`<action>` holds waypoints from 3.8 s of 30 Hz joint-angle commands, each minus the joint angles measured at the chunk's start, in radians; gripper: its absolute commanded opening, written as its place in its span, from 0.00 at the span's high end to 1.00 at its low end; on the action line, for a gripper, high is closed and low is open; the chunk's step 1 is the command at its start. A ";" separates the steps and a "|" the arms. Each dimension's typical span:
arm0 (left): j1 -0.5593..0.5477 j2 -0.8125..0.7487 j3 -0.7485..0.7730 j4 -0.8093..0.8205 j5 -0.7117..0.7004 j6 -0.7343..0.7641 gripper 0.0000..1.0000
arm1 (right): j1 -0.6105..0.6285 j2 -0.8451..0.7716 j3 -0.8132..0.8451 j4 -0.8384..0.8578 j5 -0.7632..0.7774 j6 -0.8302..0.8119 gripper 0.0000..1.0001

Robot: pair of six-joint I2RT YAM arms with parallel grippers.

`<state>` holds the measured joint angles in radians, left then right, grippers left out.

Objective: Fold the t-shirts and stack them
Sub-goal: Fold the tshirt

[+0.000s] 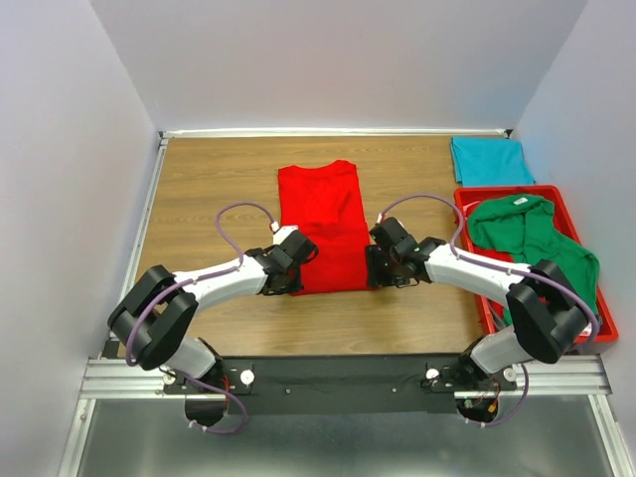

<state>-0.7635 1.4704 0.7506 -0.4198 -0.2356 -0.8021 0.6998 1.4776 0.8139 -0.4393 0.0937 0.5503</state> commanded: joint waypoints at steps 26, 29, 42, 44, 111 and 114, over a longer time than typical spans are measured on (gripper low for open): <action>-0.008 -0.079 -0.079 0.006 0.053 0.001 0.93 | 0.038 0.234 -0.031 -0.044 0.038 0.112 0.69; -0.008 -0.085 -0.079 0.007 0.055 0.001 0.93 | 0.038 0.230 -0.051 -0.047 0.043 0.120 0.79; -0.078 -0.145 -0.060 -0.054 0.127 -0.002 1.00 | 0.038 0.027 -0.123 -0.197 0.011 0.119 0.99; -0.126 -0.186 -0.063 -0.100 0.150 -0.045 1.00 | 0.056 -0.060 -0.127 -0.266 -0.034 0.134 0.99; 0.400 0.175 0.349 0.127 0.320 0.290 1.00 | -0.244 0.572 1.084 -0.425 0.038 -0.296 0.99; 0.409 0.209 0.362 0.139 0.302 0.281 1.00 | -0.256 0.598 1.085 -0.391 0.031 -0.297 0.99</action>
<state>-0.3756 1.6470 1.0874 -0.2790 0.1280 -0.5423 0.4698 2.0468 1.8648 -0.8925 0.1154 0.2787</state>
